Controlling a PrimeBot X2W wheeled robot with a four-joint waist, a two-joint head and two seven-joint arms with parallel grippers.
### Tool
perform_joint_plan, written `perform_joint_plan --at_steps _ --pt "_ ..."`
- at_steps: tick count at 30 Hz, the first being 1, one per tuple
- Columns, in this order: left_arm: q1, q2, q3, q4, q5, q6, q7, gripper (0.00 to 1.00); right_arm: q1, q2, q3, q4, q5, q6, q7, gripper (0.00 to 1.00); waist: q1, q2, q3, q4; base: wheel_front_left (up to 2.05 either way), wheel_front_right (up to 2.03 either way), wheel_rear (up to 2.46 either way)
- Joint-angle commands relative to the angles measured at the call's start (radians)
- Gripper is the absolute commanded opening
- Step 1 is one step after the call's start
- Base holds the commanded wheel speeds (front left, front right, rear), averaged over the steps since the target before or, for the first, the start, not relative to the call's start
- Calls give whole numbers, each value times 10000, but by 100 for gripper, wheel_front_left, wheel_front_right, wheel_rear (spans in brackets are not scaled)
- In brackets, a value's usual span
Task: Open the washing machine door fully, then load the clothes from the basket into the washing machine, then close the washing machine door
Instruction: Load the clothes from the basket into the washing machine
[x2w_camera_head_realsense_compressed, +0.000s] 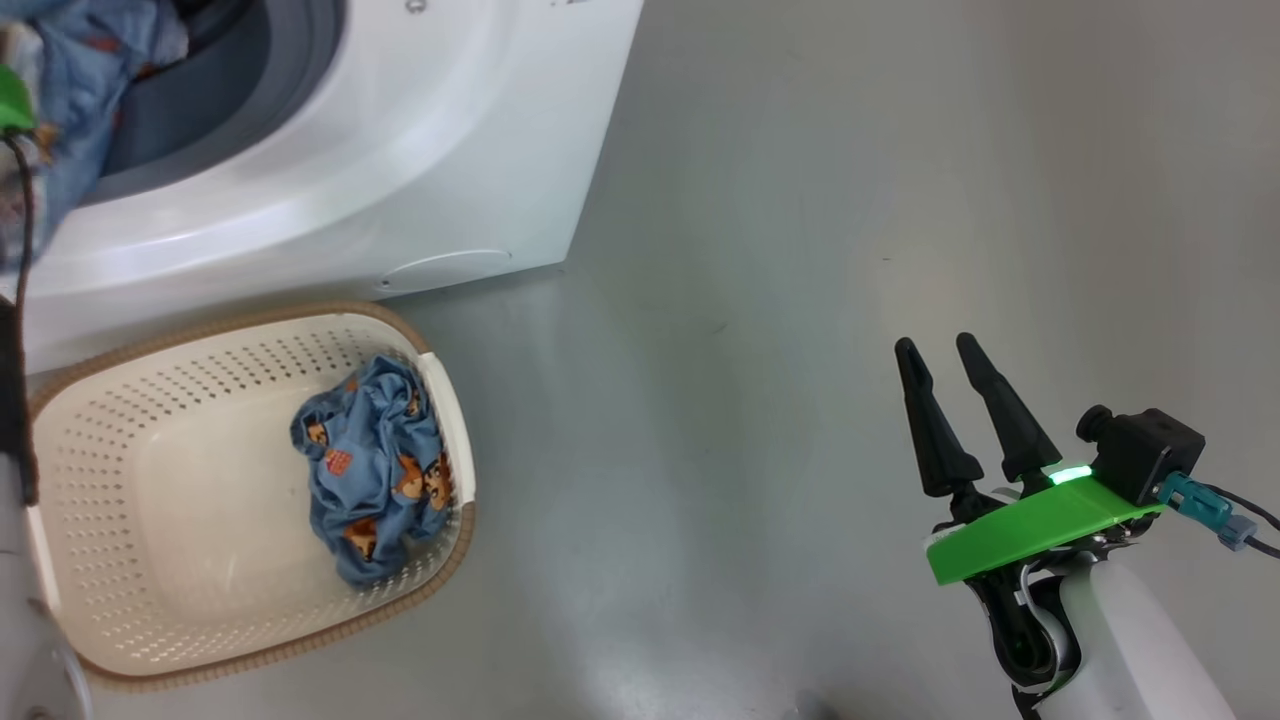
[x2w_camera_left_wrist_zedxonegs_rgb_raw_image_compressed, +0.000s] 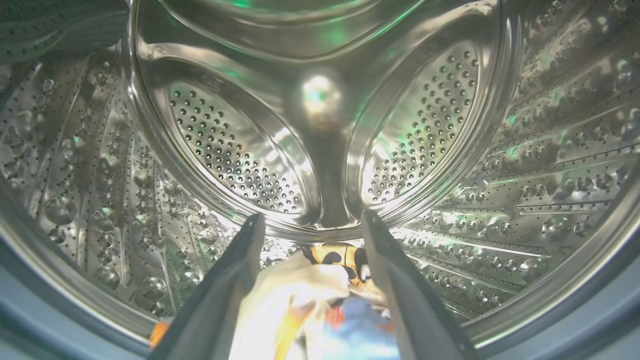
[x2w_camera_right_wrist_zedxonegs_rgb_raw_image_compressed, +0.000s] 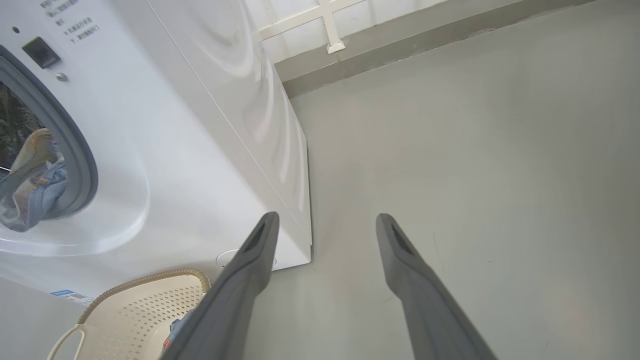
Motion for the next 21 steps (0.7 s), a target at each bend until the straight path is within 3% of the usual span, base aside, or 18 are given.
perform_joint_plan --at_steps 1,21 --pt "191 352 136 -210 -14 -49 -53 100 37 -104 235 -207 37 16 -74 100 0 0 -33 61 0 0 0" --pt "2366 -560 483 -1084 -46 -282 -53 100 224 -383 159 -196 -22 16 -74 100 0 0 -487 625 0 0 0"
